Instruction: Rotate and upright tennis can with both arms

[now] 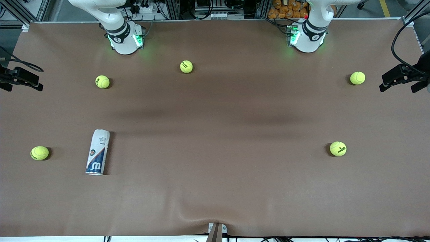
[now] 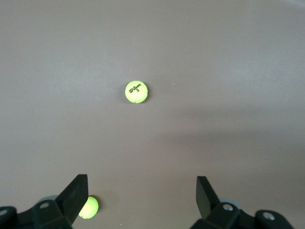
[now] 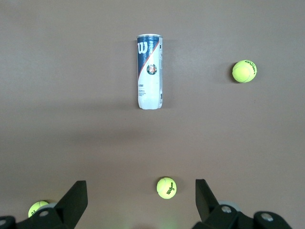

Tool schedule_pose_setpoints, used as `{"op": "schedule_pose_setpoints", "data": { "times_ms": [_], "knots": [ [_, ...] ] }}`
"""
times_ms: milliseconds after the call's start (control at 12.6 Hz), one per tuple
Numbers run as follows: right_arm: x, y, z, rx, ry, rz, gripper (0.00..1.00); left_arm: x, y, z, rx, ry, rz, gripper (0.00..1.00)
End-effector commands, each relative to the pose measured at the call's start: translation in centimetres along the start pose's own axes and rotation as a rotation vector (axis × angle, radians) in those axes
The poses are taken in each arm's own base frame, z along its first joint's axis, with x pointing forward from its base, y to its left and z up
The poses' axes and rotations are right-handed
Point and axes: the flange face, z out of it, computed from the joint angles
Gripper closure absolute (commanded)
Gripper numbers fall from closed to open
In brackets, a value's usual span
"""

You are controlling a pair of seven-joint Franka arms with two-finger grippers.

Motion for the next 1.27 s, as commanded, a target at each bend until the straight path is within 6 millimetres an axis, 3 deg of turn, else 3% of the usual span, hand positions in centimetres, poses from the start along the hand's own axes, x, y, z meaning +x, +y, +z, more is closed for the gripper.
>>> {"op": "schedule_pose_setpoints", "data": {
  "times_ms": [0,475,792,1188],
  "knots": [
    [-1.0,0.4,-0.4,-0.003,0.011,-0.011,0.00,-0.1,-0.2,-0.3,-0.002,-0.002,0.014,0.00],
    [-1.1,0.6,-0.2,-0.002,0.005,-0.008,0.00,-0.1,-0.2,-0.3,-0.002,-0.002,0.013,0.00],
    [-0.6,1.1,1.3,0.001,-0.022,0.001,0.00,-0.1,0.1,-0.3,-0.002,-0.004,0.020,0.00],
    [2.6,1.7,8.6,0.000,-0.073,0.008,0.00,0.0,0.7,-0.2,-0.003,-0.006,0.026,0.00]
  ]
}}
